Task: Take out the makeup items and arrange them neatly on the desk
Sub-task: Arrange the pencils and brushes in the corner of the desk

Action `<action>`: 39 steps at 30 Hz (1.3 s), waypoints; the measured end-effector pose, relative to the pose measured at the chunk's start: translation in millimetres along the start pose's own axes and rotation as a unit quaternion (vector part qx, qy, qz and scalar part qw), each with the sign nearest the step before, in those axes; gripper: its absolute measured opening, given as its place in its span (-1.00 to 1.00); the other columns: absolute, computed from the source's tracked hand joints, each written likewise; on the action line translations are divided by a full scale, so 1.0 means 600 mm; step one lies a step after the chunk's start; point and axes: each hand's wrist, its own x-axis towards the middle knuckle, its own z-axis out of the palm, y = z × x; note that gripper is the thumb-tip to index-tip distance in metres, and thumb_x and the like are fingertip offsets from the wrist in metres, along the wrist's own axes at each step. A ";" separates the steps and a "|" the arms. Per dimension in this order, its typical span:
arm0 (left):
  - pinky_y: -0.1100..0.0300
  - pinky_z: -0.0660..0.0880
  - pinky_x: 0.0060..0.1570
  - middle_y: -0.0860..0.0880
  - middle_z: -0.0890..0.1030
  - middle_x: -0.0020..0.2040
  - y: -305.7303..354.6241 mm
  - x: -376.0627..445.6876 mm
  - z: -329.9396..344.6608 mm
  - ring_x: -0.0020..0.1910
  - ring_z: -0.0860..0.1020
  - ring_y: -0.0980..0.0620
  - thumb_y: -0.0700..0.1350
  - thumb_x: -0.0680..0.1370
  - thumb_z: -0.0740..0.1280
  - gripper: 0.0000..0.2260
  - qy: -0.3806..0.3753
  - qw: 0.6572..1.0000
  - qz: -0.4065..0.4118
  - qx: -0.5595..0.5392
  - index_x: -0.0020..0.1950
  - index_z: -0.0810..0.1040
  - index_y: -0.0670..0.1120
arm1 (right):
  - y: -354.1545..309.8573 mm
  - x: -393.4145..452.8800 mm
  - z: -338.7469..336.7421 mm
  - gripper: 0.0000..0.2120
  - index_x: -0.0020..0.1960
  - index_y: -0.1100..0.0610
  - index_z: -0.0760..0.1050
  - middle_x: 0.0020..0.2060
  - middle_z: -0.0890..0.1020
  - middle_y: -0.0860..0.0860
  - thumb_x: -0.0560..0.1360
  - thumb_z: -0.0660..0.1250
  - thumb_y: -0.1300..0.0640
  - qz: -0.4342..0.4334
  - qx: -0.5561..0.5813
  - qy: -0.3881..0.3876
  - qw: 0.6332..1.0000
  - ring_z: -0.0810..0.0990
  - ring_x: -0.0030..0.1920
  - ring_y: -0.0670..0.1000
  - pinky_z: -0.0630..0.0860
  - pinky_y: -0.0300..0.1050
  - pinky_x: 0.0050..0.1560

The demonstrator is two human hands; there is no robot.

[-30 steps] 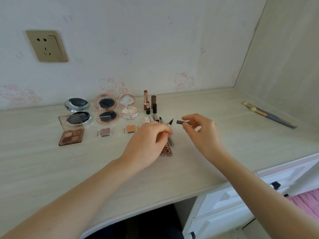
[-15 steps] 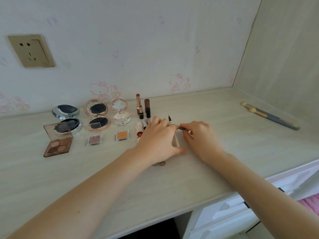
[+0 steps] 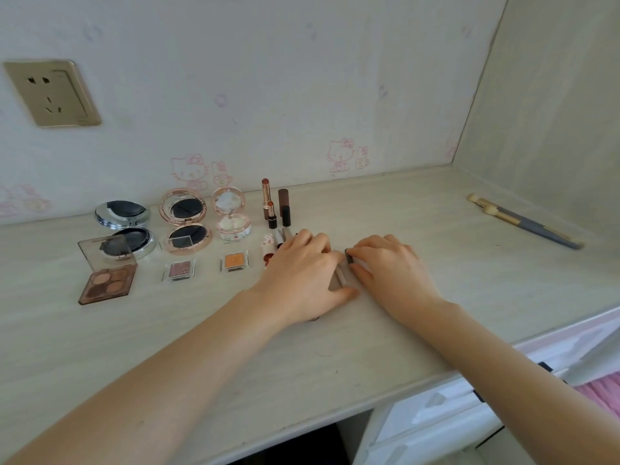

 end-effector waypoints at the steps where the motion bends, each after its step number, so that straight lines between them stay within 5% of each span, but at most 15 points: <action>1: 0.16 0.27 0.12 0.07 0.44 0.14 -0.002 -0.004 0.000 0.19 0.31 0.00 0.31 0.47 0.20 -0.50 -0.002 1.000 0.001 -0.005 0.28 0.50 0.07 | 0.001 -0.001 0.001 -0.74 0.12 0.05 0.60 0.13 0.58 -0.06 0.59 0.17 0.06 -0.006 0.012 0.003 1.000 0.47 0.12 0.06 0.39 -0.05 0.10; 5: 0.14 0.25 0.29 0.11 0.42 0.33 -0.007 -0.015 -0.002 0.36 0.25 0.07 0.17 0.51 0.23 -0.57 -0.019 0.999 0.003 -0.036 0.34 0.47 0.05 | 0.003 -0.001 0.005 -0.76 0.10 0.15 0.60 0.08 0.63 0.01 0.57 0.17 0.21 -0.023 0.049 -0.001 0.999 0.53 0.08 0.14 0.44 0.03 0.09; 12: 0.20 0.33 0.18 0.11 0.53 0.19 -0.006 -0.010 -0.003 0.28 0.34 0.10 0.06 0.53 0.22 -0.69 0.001 0.999 0.001 -0.032 0.20 0.55 -0.02 | 0.000 0.017 0.006 -0.81 0.01 0.16 0.62 -0.05 0.66 0.06 0.54 0.22 0.24 -0.025 0.119 -0.008 0.993 0.56 0.01 0.11 0.48 0.05 0.00; 23: 0.03 0.44 0.15 0.01 0.56 0.12 -0.011 0.004 -0.012 0.20 0.42 0.00 0.05 0.51 0.24 -0.70 -0.025 0.998 -0.045 -0.030 0.15 0.56 -0.04 | -0.020 0.054 0.013 -0.73 0.11 0.11 0.61 0.01 0.65 0.07 0.53 0.20 0.26 -0.035 0.155 -0.030 0.987 0.54 0.09 0.08 0.46 0.01 0.08; 39: 0.13 0.42 -0.01 0.07 0.53 0.11 -0.018 0.004 -0.015 0.18 0.42 0.03 0.06 0.54 0.25 -0.70 -0.016 0.997 -0.062 -0.051 0.21 0.52 -0.01 | -0.002 0.046 0.016 -0.64 0.35 0.09 0.43 0.22 0.57 -0.01 0.56 0.22 0.16 -0.026 0.132 -0.020 0.991 0.50 0.24 0.03 0.42 -0.09 0.21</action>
